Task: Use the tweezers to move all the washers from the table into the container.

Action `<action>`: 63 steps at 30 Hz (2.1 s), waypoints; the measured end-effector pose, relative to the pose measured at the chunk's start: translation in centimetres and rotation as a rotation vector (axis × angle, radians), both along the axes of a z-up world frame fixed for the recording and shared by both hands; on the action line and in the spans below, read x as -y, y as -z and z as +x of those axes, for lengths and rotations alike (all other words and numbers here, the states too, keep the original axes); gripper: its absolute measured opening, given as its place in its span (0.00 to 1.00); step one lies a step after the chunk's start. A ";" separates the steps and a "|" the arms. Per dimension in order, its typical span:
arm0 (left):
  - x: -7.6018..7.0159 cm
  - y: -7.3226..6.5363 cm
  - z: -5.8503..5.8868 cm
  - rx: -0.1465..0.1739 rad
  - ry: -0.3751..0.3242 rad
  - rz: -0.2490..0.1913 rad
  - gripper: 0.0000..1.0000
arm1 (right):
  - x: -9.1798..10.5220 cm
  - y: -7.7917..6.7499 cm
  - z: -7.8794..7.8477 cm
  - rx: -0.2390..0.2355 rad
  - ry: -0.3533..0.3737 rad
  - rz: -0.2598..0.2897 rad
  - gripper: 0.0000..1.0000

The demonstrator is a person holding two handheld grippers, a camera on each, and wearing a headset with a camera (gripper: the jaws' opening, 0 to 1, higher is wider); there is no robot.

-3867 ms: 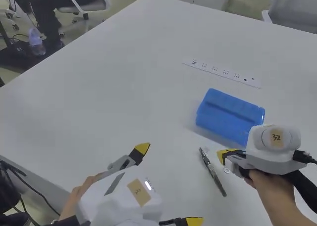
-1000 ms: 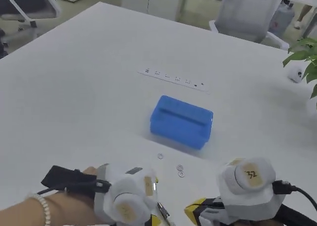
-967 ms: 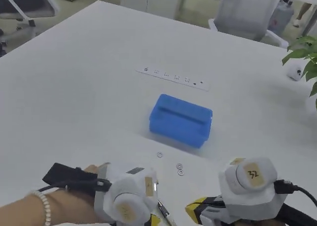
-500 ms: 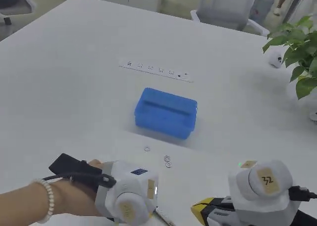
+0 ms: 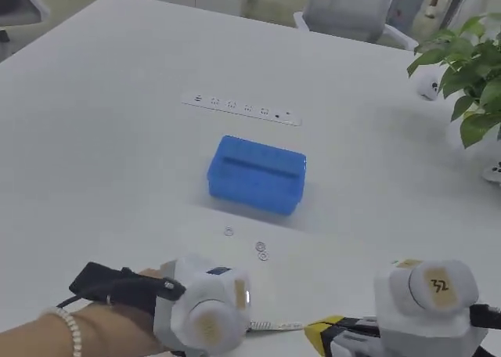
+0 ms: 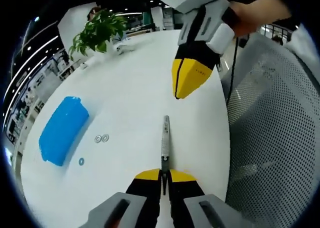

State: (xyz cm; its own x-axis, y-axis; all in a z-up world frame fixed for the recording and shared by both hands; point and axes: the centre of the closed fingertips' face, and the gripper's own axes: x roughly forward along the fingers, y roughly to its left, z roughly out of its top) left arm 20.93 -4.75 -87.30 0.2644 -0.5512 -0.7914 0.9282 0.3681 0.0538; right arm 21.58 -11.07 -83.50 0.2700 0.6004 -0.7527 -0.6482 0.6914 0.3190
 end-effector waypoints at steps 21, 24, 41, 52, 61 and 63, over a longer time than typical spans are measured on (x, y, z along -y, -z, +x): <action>-0.4 -3.4 -0.4 -0.038 -0.200 -0.193 0.00 | -5.3 2.0 0.7 -0.500 0.420 0.518 0.23; -0.4 -3.3 -0.4 -0.025 -0.194 -0.184 0.00 | -5.8 2.3 0.6 -0.538 0.440 0.548 0.21; -0.6 -3.4 0.7 0.017 -0.203 -0.207 0.01 | -7.0 -2.7 2.3 -0.184 0.146 0.459 0.03; -1.1 -4.7 1.2 0.115 -0.239 -0.232 0.02 | -8.2 -4.1 2.0 0.022 -0.033 0.274 0.01; -5.0 -5.9 1.9 0.093 -0.444 -0.266 0.14 | -8.6 -4.9 3.5 0.123 -0.110 0.205 0.01; -6.1 -6.4 1.6 0.064 -0.517 -0.287 0.20 | -8.3 -4.5 4.2 0.139 -0.124 0.175 0.01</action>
